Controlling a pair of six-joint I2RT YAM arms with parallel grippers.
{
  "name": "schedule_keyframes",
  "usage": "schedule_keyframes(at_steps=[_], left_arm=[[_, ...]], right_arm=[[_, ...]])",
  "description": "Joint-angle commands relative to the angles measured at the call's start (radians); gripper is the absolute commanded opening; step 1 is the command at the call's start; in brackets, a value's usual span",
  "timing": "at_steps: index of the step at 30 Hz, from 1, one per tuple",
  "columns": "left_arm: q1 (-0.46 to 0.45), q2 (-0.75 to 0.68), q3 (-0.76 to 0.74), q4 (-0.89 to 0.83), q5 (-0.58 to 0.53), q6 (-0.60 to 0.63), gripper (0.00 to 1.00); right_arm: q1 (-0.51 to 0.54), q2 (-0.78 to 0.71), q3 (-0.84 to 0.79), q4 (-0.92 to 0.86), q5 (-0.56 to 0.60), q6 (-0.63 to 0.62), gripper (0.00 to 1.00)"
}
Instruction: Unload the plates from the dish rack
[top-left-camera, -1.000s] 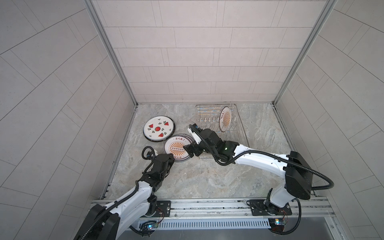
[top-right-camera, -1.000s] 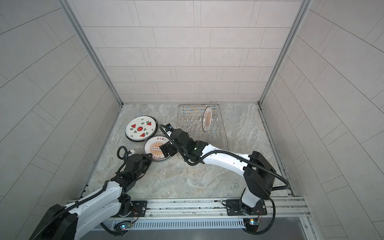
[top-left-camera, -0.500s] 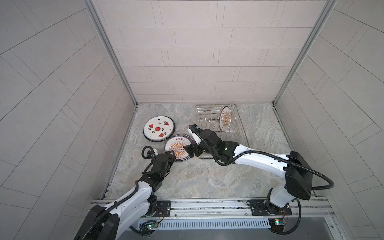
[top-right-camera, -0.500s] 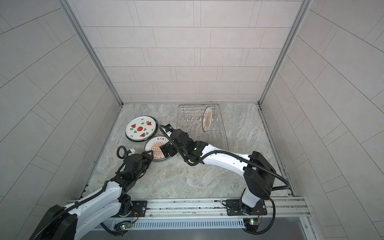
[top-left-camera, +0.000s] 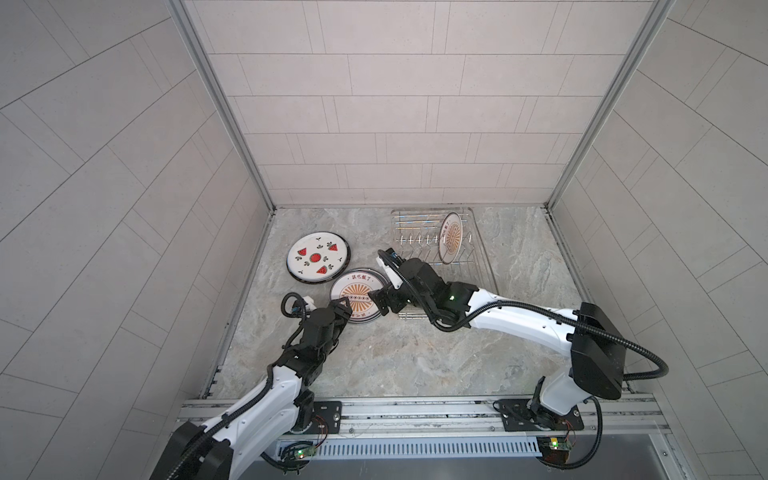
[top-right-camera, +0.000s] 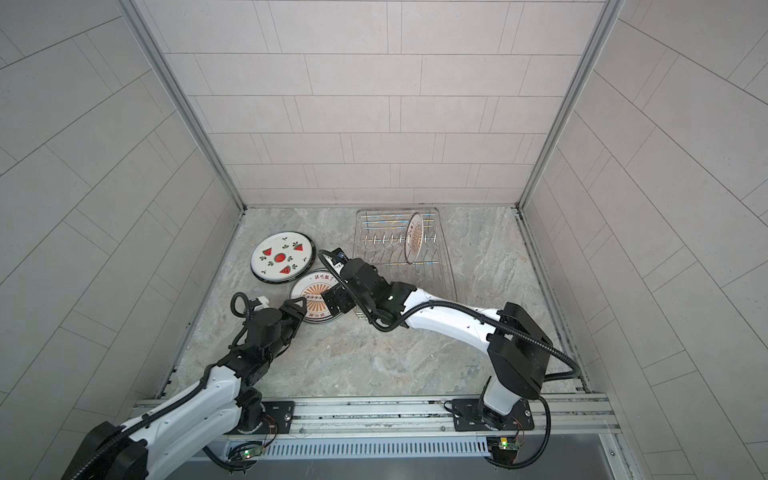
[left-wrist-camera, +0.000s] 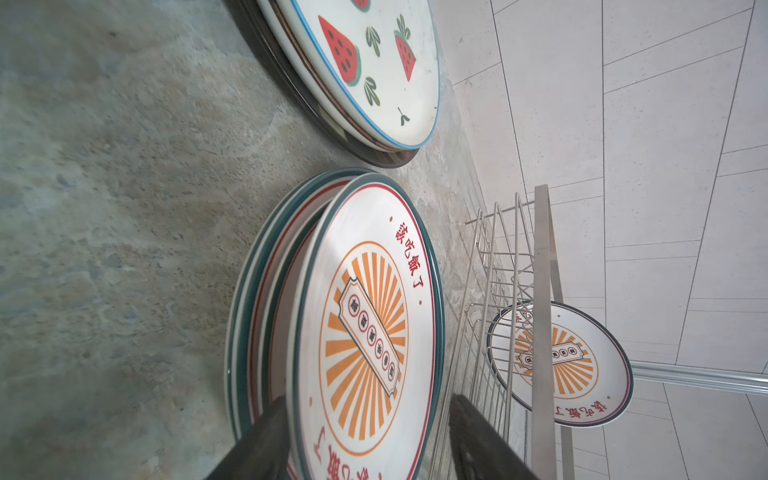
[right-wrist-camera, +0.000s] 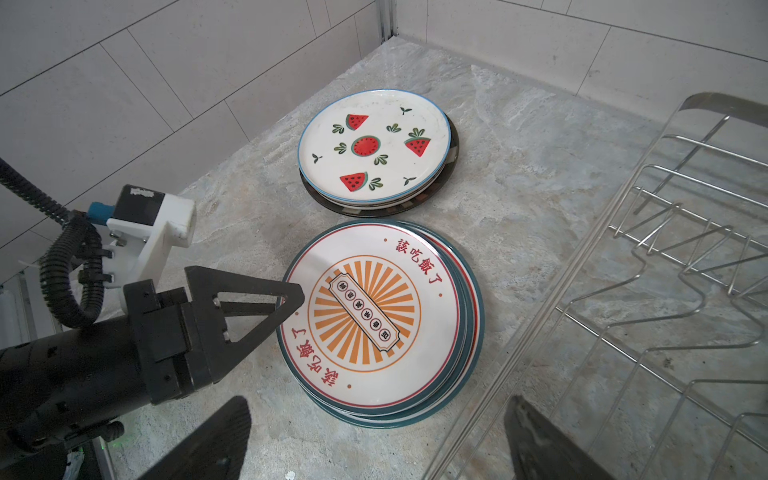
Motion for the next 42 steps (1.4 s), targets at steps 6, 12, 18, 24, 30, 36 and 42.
schedule_keyframes(at_steps=[6, 12, 18, 24, 30, 36, 42], left_arm=[[0.003, 0.012, -0.005, 0.031, 0.022, -0.029, 0.75], [0.003, -0.009, -0.009, 0.019, 0.001, -0.028, 0.80], [0.002, -0.027, -0.009, 0.004, 0.005, -0.027, 0.92], [0.002, -0.026, -0.008, 0.008, 0.020, -0.026, 0.95], [0.003, -0.035, -0.009, 0.001, 0.014, -0.012, 0.98], [0.002, -0.106, -0.069, 0.166, -0.026, 0.081, 1.00], [0.000, -0.183, -0.041, 0.218, 0.142, 0.304, 1.00]], right_arm=[[0.006, -0.016, 0.016, -0.014, 0.023, -0.009, 0.97], [0.006, -0.024, 0.015, -0.019, 0.026, -0.010, 0.97], [0.006, -0.025, 0.017, -0.021, 0.030, -0.012, 0.97], [0.005, -0.024, 0.022, -0.025, 0.030, -0.012, 0.97], [0.006, -0.034, 0.016, -0.018, 0.035, -0.009, 0.97], [0.006, -0.093, -0.035, 0.014, 0.072, -0.015, 0.97], [0.004, -0.188, -0.124, 0.074, 0.205, -0.002, 0.98]])
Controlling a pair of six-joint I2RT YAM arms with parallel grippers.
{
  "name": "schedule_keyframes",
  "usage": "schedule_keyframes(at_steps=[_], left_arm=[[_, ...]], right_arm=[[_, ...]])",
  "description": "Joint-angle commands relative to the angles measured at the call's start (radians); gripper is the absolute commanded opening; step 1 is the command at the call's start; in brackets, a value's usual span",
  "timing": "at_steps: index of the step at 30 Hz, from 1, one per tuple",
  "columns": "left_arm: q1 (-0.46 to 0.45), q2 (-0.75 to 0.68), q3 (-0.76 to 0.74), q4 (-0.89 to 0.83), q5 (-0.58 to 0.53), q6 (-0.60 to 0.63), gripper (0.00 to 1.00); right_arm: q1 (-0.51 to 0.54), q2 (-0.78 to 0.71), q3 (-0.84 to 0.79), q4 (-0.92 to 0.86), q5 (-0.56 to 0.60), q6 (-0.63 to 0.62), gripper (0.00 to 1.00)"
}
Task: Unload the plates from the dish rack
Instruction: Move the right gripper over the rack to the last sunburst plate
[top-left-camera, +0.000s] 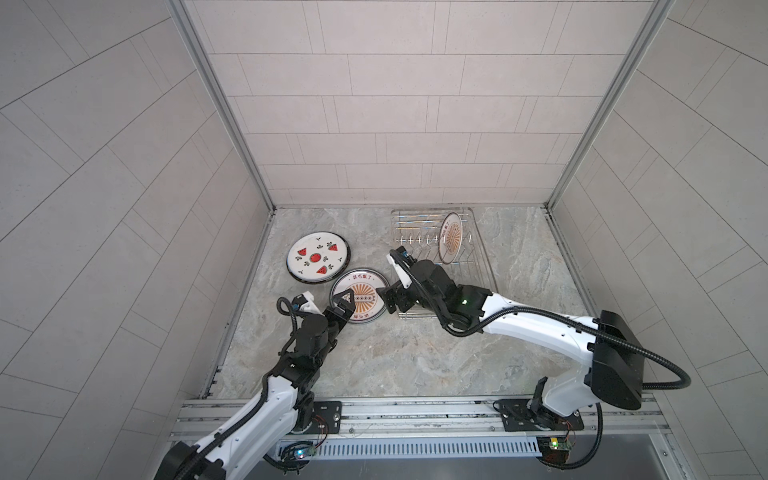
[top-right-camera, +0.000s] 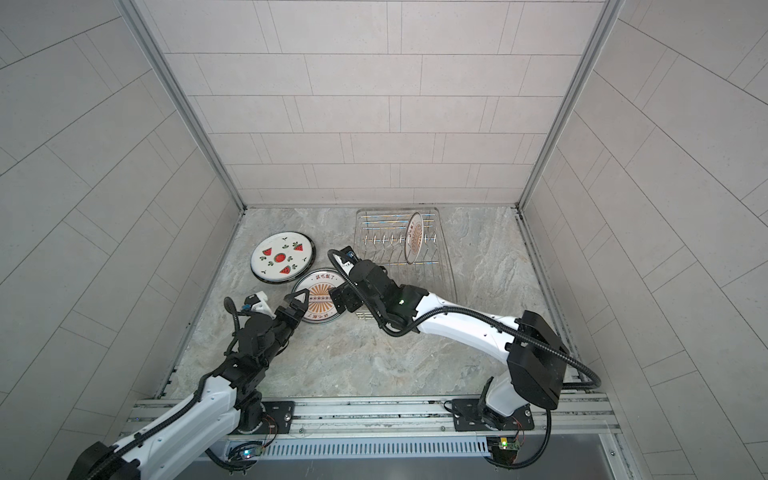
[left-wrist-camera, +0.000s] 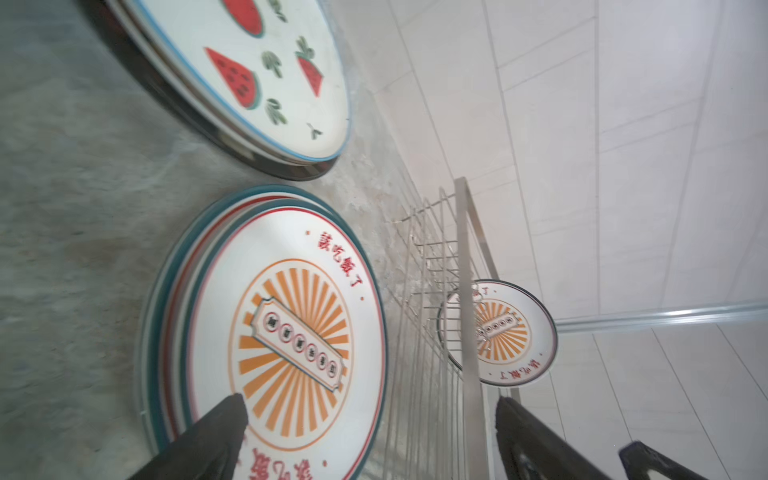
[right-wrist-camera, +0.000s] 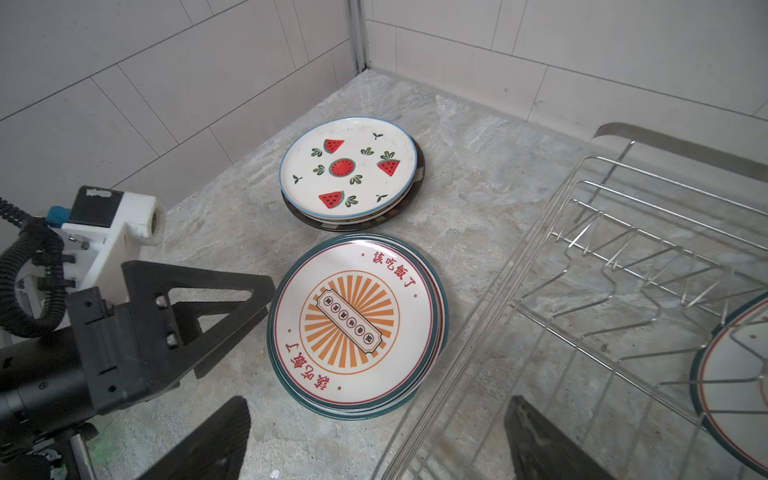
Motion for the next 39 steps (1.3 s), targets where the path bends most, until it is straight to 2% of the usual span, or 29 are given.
schedule_keyframes(at_steps=[1, 5, 9, 19, 26, 30, 34, 39], left_arm=[[0.000, -0.046, 0.018, 0.070, 0.087, 0.166, 1.00], [-0.001, -0.060, 0.022, 0.131, 0.206, 0.269, 1.00], [-0.006, -0.007, -0.004, 0.307, 0.337, 0.312, 1.00], [-0.015, 0.143, 0.021, 0.389, 0.361, 0.308, 1.00], [-0.018, 0.200, 0.042, 0.400, 0.365, 0.317, 1.00], [-0.018, 0.227, 0.047, 0.413, 0.373, 0.320, 1.00], [-0.019, 0.258, 0.047, 0.460, 0.403, 0.320, 1.00], [-0.023, 0.304, 0.061, 0.483, 0.426, 0.324, 1.00]], right_arm=[[0.000, -0.070, -0.042, 0.052, 0.128, 0.008, 0.98], [-0.032, -0.119, -0.082, 0.056, 0.208, 0.050, 0.99], [-0.103, -0.166, -0.128, 0.071, 0.203, 0.086, 1.00], [-0.322, -0.179, -0.083, -0.028, 0.159, 0.097, 1.00], [-0.480, -0.060, 0.041, -0.095, 0.140, 0.115, 1.00], [-0.509, 0.045, 0.141, -0.151, 0.148, 0.112, 1.00], [-0.523, 0.150, 0.242, -0.224, 0.211, 0.112, 0.97], [-0.529, 0.279, 0.365, -0.315, 0.293, 0.109, 0.87]])
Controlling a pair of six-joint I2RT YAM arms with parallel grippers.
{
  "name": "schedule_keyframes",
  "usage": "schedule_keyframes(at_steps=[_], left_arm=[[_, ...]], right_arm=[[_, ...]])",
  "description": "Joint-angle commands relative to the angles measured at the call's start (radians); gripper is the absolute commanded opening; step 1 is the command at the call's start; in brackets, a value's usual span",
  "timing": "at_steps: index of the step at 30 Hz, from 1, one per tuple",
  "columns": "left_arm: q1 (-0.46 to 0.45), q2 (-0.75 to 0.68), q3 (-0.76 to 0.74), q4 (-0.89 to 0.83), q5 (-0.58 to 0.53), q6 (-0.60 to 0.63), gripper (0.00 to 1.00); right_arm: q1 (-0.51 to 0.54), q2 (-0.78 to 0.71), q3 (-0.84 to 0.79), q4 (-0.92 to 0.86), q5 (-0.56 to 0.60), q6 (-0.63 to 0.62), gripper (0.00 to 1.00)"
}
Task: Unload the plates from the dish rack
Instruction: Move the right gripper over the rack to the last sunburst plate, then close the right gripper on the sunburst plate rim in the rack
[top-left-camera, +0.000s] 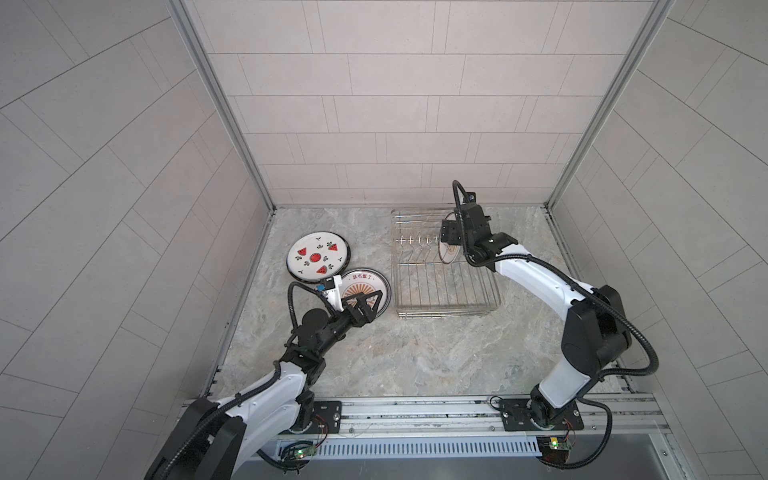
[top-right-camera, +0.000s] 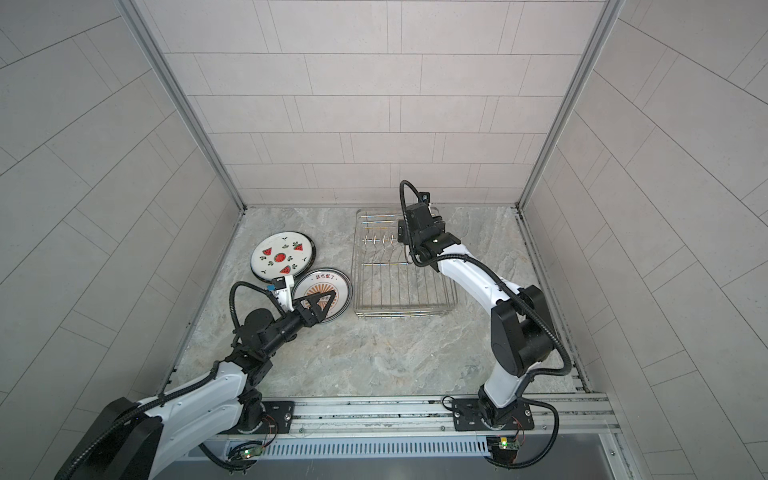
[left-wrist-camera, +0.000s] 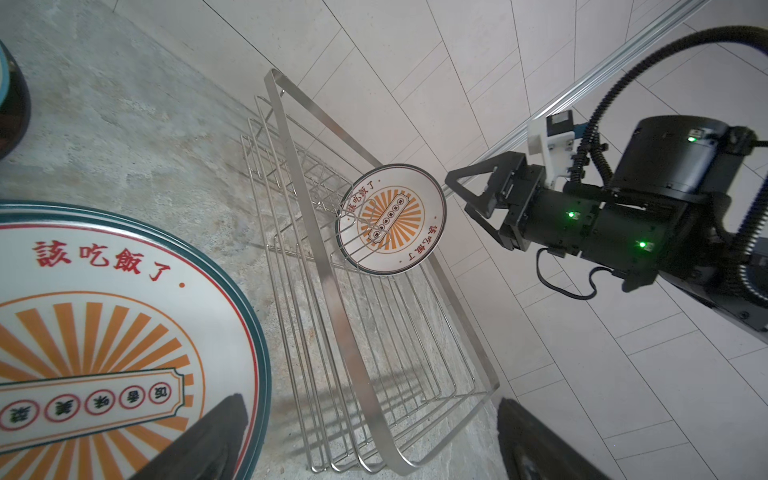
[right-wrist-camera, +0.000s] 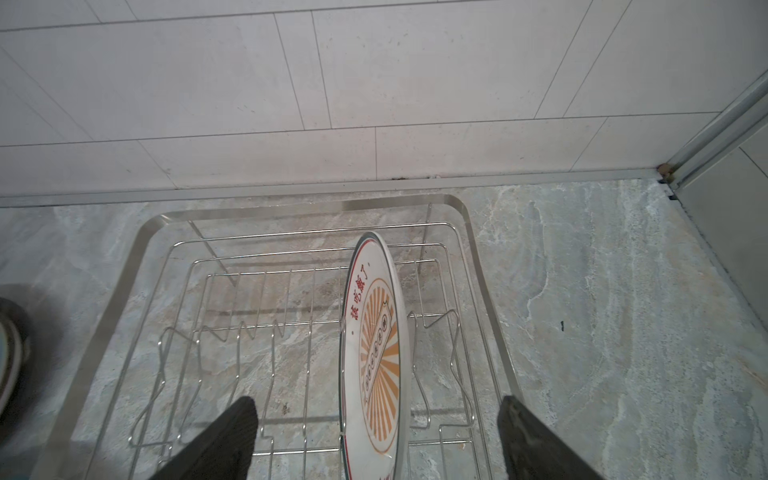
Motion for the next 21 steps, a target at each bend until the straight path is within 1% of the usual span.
schedule_keyframes(at_steps=[1, 3, 6, 9, 11, 13, 14, 16, 20, 21], left_arm=[[-0.008, 0.030, 0.038, 0.073, 0.044, 0.019, 1.00], [-0.011, 0.057, 0.048, 0.097, 0.076, 0.026, 1.00], [-0.016, 0.102, 0.048, 0.158, 0.102, 0.029, 1.00], [-0.020, 0.141, 0.048, 0.225, 0.135, 0.030, 1.00], [-0.023, 0.165, 0.046, 0.282, 0.169, 0.024, 1.00], [-0.028, 0.185, 0.042, 0.330, 0.189, 0.018, 1.00], [-0.028, 0.193, 0.044, 0.341, 0.195, 0.013, 1.00], [-0.031, 0.202, 0.045, 0.350, 0.197, 0.014, 1.00], [-0.034, 0.199, 0.039, 0.364, 0.193, 0.017, 1.00], [-0.035, 0.196, 0.039, 0.364, 0.194, 0.017, 1.00]], right_arm=[[-0.009, 0.056, 0.073, -0.103, 0.086, 0.006, 0.85], [-0.015, 0.091, 0.097, -0.114, 0.087, 0.010, 0.77], [-0.017, 0.129, 0.123, -0.122, 0.079, 0.014, 0.59], [-0.018, 0.152, 0.137, -0.127, 0.083, 0.017, 0.49], [-0.018, 0.160, 0.138, -0.127, 0.089, 0.020, 0.45], [-0.018, 0.162, 0.134, -0.124, 0.095, 0.021, 0.38], [-0.018, 0.164, 0.132, -0.122, 0.098, 0.024, 0.37], [-0.017, 0.161, 0.125, -0.115, 0.102, 0.027, 0.32], [-0.017, 0.160, 0.115, -0.104, 0.099, 0.028, 0.27], [-0.018, 0.160, 0.112, -0.099, 0.098, 0.027, 0.24]])
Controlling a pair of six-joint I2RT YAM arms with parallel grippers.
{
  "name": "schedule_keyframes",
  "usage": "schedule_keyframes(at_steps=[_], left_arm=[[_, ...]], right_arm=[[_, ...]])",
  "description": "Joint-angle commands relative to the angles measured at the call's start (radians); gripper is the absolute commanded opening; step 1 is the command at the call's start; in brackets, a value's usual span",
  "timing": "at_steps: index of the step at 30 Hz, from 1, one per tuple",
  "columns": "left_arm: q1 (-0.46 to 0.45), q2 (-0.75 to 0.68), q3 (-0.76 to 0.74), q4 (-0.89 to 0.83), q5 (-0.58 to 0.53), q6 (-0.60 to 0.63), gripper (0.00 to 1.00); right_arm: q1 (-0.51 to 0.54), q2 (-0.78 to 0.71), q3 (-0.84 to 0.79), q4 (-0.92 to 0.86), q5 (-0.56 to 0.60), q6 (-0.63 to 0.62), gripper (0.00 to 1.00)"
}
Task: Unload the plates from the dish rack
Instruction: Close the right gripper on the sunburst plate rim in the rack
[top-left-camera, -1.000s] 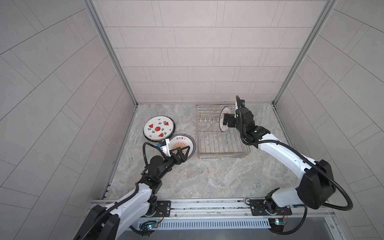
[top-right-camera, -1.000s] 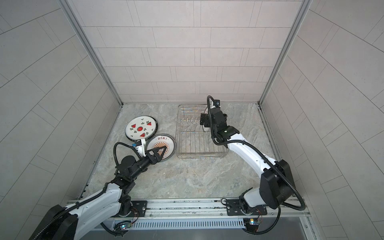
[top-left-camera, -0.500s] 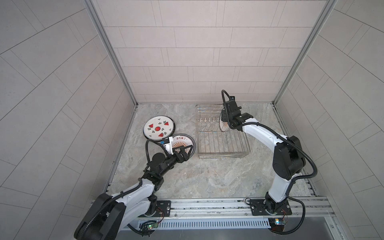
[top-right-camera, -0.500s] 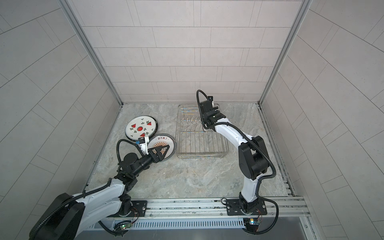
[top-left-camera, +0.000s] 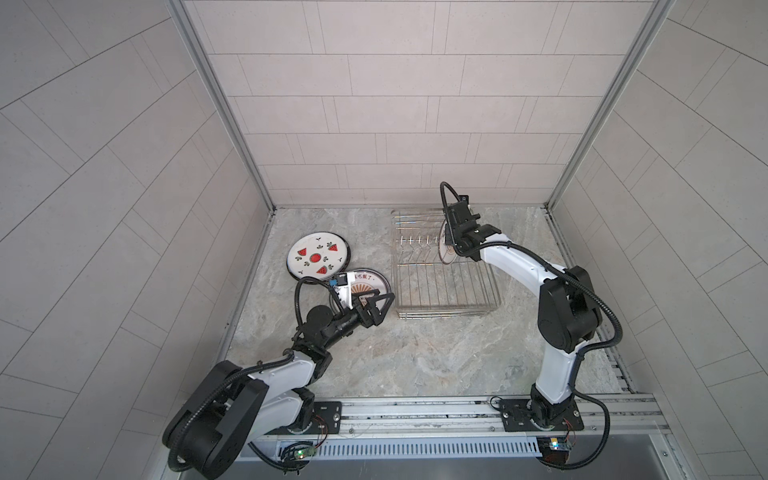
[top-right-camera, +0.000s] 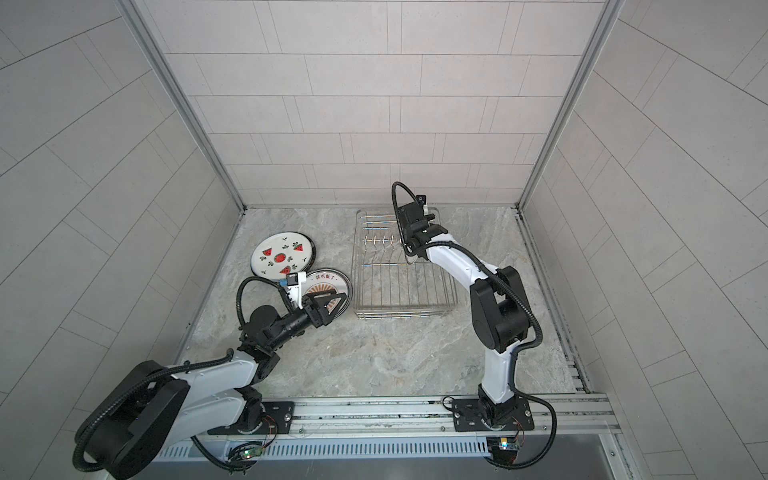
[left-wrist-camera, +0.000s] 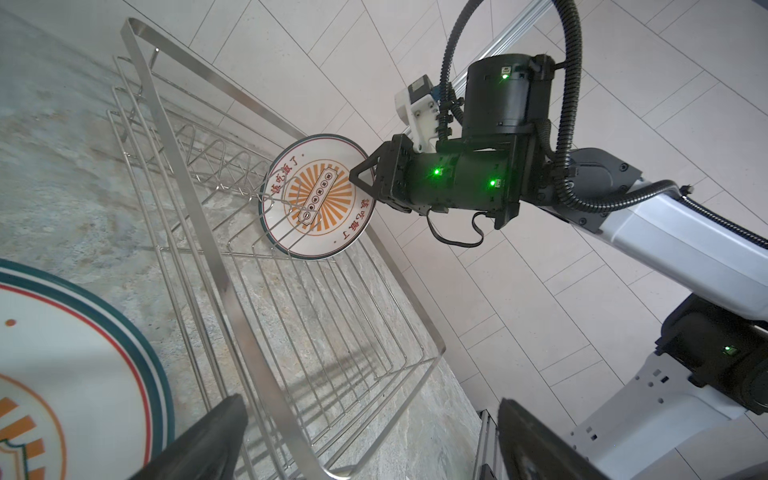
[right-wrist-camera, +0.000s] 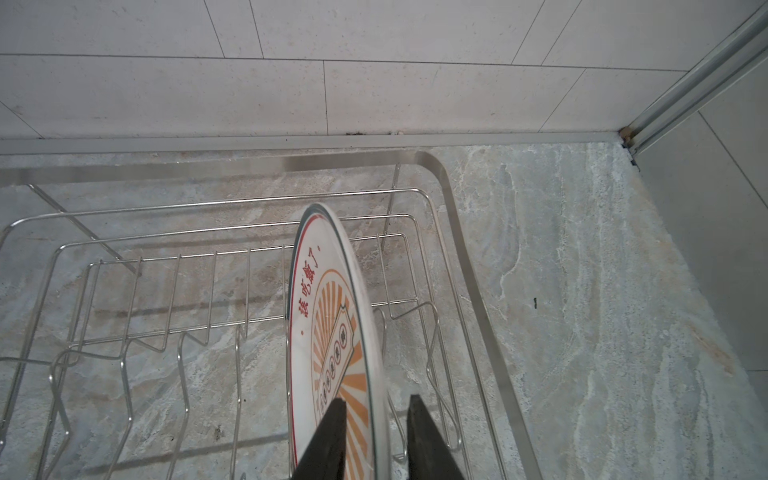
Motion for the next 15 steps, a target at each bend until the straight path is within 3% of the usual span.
schedule_keyframes(at_steps=[1, 7, 15], left_arm=[[-0.007, -0.013, 0.010, 0.076, 0.027, 0.009, 1.00], [-0.009, -0.054, 0.000, 0.052, 0.019, 0.016, 1.00], [-0.010, -0.084, -0.008, 0.034, 0.006, 0.017, 1.00]], right_arm=[[-0.001, 0.005, -0.008, 0.012, 0.022, 0.011, 0.23], [-0.001, 0.004, -0.020, 0.029, 0.018, 0.017, 0.11], [0.002, -0.012, -0.026, 0.038, 0.028, 0.026, 0.08]])
